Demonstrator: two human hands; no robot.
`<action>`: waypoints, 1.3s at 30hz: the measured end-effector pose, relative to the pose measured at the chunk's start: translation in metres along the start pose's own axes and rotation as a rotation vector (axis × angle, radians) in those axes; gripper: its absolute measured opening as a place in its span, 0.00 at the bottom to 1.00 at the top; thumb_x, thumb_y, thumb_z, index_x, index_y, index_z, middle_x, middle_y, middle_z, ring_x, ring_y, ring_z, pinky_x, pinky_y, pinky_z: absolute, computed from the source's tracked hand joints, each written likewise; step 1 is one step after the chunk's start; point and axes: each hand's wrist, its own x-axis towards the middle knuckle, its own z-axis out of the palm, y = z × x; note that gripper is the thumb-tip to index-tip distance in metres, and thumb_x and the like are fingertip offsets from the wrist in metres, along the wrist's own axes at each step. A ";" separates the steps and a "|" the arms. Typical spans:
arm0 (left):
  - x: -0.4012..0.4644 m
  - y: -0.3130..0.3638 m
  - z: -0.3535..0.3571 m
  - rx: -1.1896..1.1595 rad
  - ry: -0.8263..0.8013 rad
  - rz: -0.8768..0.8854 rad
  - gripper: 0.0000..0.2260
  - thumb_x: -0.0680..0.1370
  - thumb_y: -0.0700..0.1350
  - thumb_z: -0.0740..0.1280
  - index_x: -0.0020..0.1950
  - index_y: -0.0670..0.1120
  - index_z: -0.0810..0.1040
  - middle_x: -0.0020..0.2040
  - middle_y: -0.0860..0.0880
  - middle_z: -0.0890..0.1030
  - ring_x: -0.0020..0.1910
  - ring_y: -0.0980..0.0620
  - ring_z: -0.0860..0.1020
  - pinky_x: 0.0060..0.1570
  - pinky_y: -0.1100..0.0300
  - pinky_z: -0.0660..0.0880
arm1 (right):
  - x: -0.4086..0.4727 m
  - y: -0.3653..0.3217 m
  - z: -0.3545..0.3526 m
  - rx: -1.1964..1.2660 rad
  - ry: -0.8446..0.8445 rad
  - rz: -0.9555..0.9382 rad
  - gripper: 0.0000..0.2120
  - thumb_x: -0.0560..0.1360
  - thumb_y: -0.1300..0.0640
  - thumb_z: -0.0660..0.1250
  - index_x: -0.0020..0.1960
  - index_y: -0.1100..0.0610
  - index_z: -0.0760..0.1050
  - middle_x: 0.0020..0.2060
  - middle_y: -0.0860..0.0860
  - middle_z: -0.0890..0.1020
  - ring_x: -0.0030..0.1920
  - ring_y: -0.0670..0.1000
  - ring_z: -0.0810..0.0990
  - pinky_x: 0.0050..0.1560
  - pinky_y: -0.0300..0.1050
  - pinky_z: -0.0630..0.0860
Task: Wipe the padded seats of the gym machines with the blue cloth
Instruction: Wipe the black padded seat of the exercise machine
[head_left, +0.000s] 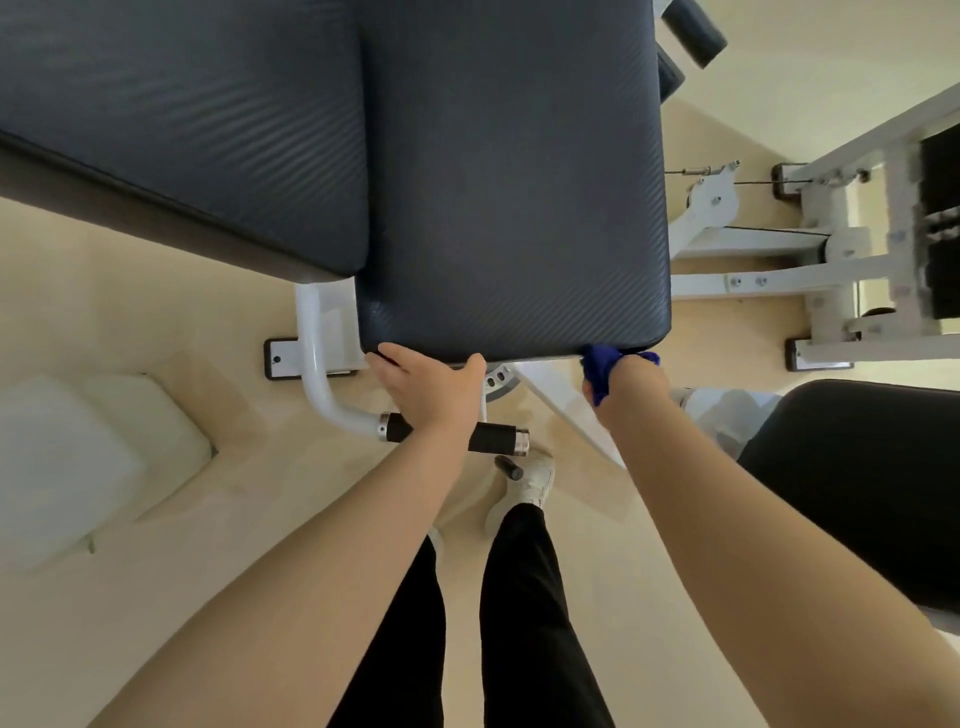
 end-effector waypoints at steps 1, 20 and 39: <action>-0.005 0.002 0.004 0.044 0.012 0.029 0.46 0.73 0.50 0.70 0.76 0.38 0.41 0.77 0.42 0.41 0.76 0.43 0.51 0.73 0.54 0.56 | -0.003 0.005 0.010 -0.002 -0.018 0.069 0.14 0.79 0.64 0.53 0.37 0.54 0.63 0.28 0.52 0.77 0.34 0.49 0.73 0.21 0.36 0.75; -0.067 0.083 0.099 0.336 0.096 0.395 0.41 0.76 0.53 0.65 0.76 0.38 0.44 0.77 0.42 0.40 0.77 0.44 0.42 0.74 0.53 0.46 | 0.031 -0.120 -0.098 -0.526 -0.145 -0.222 0.17 0.80 0.51 0.54 0.55 0.63 0.71 0.41 0.56 0.77 0.42 0.55 0.76 0.45 0.47 0.72; -0.027 0.097 0.100 0.801 0.137 0.596 0.48 0.61 0.66 0.73 0.72 0.43 0.59 0.69 0.44 0.62 0.65 0.44 0.65 0.66 0.52 0.63 | 0.048 -0.144 -0.008 -0.323 -0.505 -0.479 0.09 0.80 0.45 0.54 0.57 0.46 0.66 0.44 0.40 0.74 0.47 0.44 0.74 0.48 0.38 0.69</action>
